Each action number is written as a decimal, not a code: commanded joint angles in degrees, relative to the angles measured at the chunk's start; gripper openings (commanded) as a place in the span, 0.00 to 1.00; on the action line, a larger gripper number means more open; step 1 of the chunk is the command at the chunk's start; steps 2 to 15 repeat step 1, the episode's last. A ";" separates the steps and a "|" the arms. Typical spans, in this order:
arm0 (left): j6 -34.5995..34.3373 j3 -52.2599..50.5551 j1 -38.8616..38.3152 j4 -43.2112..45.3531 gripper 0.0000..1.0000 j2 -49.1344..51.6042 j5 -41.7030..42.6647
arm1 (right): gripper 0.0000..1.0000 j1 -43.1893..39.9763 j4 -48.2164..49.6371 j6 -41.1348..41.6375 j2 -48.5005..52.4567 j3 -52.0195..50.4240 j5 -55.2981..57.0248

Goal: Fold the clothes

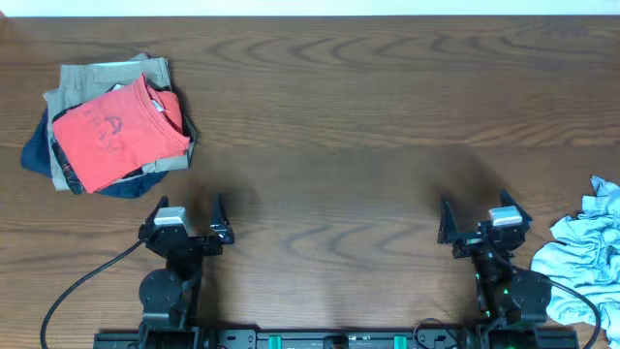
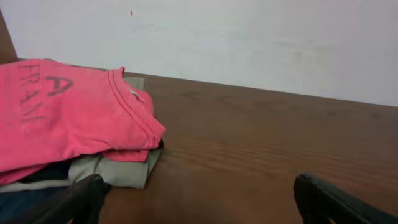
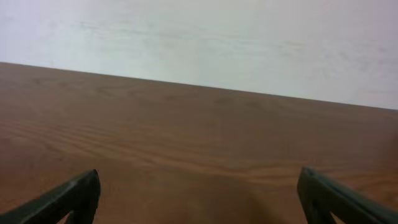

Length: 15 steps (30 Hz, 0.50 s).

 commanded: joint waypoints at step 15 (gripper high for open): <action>0.70 -0.98 0.28 -2.49 0.98 -0.37 -0.55 | 0.99 1.07 -0.24 -0.68 -0.37 -0.07 0.31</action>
